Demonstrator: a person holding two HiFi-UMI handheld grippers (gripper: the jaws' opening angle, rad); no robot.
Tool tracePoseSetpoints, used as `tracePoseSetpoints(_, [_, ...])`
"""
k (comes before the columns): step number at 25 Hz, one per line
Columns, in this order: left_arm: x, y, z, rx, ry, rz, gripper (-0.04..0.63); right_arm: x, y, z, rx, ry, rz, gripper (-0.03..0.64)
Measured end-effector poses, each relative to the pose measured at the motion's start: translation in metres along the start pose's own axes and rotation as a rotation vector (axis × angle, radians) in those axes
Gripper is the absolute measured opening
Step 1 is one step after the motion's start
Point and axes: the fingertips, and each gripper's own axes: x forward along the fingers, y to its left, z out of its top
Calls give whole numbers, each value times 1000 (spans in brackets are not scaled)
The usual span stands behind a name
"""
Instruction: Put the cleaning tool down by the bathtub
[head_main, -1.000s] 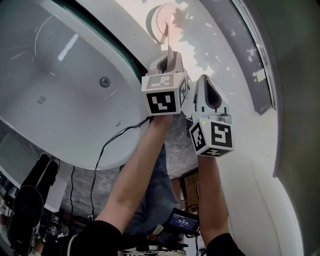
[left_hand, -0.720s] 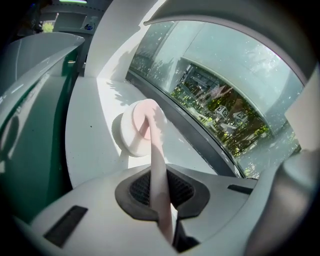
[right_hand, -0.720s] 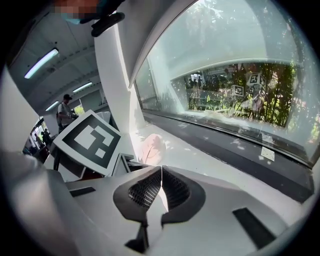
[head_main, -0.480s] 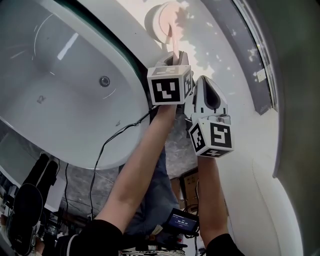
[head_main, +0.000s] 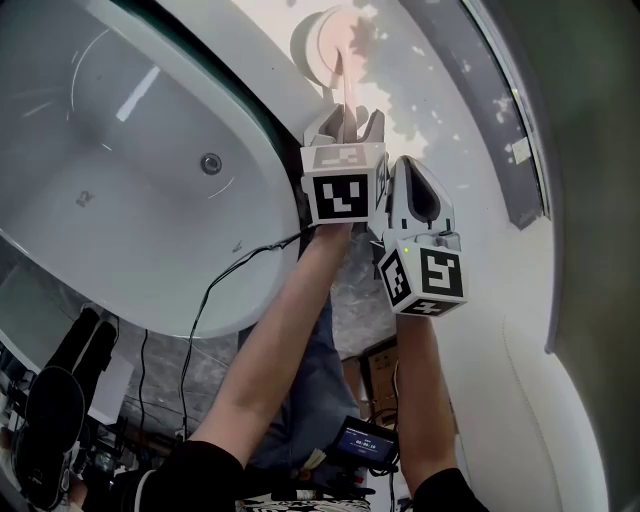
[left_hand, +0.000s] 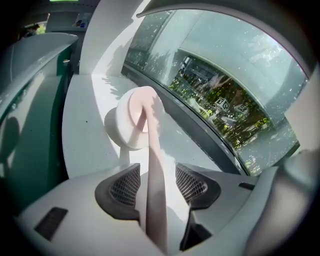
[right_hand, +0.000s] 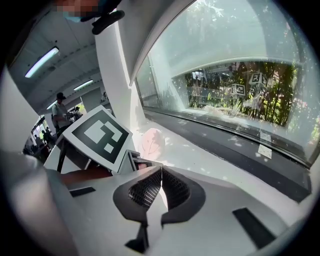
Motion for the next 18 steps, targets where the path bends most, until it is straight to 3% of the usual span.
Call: tracePoseSetpoints(18, [-37, 2, 17, 56, -116, 86, 216, -11, -2, 4, 4, -20, 0, 26])
